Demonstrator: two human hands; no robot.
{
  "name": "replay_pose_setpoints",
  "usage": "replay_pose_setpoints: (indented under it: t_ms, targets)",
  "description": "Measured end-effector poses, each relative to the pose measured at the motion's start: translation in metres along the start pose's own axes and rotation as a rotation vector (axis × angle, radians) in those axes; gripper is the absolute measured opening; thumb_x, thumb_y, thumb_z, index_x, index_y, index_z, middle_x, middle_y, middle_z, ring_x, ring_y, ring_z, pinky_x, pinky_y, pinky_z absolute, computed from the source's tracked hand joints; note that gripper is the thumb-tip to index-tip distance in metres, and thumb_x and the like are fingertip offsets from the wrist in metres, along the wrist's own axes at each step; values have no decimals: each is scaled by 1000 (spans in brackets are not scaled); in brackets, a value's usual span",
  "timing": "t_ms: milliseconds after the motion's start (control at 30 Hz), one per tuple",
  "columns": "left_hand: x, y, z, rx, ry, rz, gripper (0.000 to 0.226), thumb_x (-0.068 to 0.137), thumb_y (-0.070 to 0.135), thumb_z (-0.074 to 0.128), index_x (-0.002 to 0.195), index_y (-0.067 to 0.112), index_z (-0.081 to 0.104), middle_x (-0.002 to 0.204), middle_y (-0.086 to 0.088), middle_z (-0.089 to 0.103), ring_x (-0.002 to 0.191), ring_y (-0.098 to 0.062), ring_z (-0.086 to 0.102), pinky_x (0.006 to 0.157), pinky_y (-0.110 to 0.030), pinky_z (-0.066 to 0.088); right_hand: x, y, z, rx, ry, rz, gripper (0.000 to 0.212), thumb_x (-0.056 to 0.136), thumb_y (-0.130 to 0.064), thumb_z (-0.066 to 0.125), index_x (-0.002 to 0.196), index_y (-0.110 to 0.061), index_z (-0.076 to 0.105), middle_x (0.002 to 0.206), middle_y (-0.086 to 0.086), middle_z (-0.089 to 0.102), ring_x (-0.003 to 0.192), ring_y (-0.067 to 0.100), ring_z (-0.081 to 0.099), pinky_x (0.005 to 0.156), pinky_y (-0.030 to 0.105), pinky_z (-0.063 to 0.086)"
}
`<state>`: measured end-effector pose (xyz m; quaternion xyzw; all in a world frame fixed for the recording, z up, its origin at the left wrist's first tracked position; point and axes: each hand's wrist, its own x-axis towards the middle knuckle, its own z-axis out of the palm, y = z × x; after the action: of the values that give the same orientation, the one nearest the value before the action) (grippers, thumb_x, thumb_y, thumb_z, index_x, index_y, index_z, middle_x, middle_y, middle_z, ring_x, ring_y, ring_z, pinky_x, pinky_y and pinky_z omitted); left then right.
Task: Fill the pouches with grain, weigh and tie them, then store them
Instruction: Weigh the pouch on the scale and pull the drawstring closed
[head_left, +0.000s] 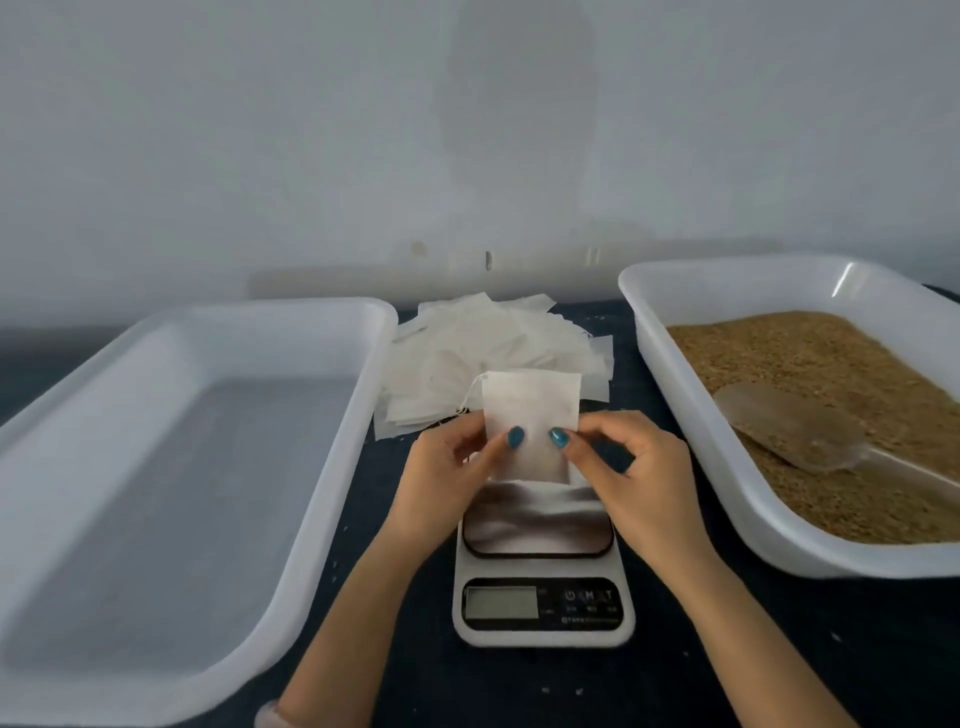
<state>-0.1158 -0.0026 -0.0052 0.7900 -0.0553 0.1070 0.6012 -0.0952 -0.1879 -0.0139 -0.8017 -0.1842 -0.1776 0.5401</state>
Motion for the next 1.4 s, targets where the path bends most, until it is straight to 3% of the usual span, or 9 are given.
replay_pose_setpoints:
  t_ms: [67,167,333,433,667,833,933,1100,1400]
  targets:
    - [-1,-6,-5,72,-1,-3,21,90,30,67,86,10,73,82,-12,71,82,-36,65,76,-52,52,-2,3,-1,-13,-15,-10,15,83,-28,74,90,-41,70,89,-19,69,94,5,65,84,21,50]
    - [-2,-10,-7,120,32,-7,24,91,23,69,86,0,71,84,-18,69,83,-39,64,75,-50,54,-3,9,-4,-44,-89,14,13,83,-27,77,87,-39,73,86,-21,71,92,3,64,81,16,47]
    - [-3,-11,-10,216,14,-4,25,89,27,72,66,21,64,59,10,60,55,-7,50,55,-22,43,-4,15,-9,-93,-161,47,8,83,-38,75,81,-44,71,86,-27,68,92,0,62,78,16,44]
    - [-4,-12,-10,230,-11,-40,13,89,27,72,76,24,72,70,9,70,67,-16,65,64,-31,53,-3,19,-9,-131,-178,62,3,81,-43,73,79,-42,72,84,-26,68,91,-1,61,77,19,45]
    - [-5,-15,-10,338,-65,-4,31,89,28,72,64,20,56,58,13,55,50,1,48,52,-10,36,-5,22,-10,-203,-214,61,5,77,-51,71,78,-48,67,87,-29,66,97,-2,57,82,29,48]
    - [-5,-13,-11,306,-36,11,7,87,36,72,88,35,65,83,22,66,68,3,58,58,-10,41,-4,21,-9,-199,-134,18,28,76,-67,58,87,-44,69,90,-27,67,102,-1,56,85,23,46]
    - [-3,-14,-10,230,14,-40,21,87,39,72,105,38,61,88,23,69,77,-8,64,63,-19,50,-3,20,-9,-201,-108,-13,37,82,-63,55,97,-34,73,98,-26,67,105,0,57,90,27,47]
    - [-2,-14,-11,154,92,-57,25,87,35,71,111,31,62,92,21,70,85,0,66,67,-13,50,-2,21,-11,-140,-51,-2,17,89,-49,58,103,-44,66,103,-29,65,106,0,58,90,31,51]
    - [1,-18,-8,59,115,-88,36,90,30,69,124,22,57,98,13,74,80,-7,71,67,-15,55,-1,20,-11,-80,-6,44,19,95,-43,53,108,-37,65,107,-21,67,107,5,62,92,38,54]
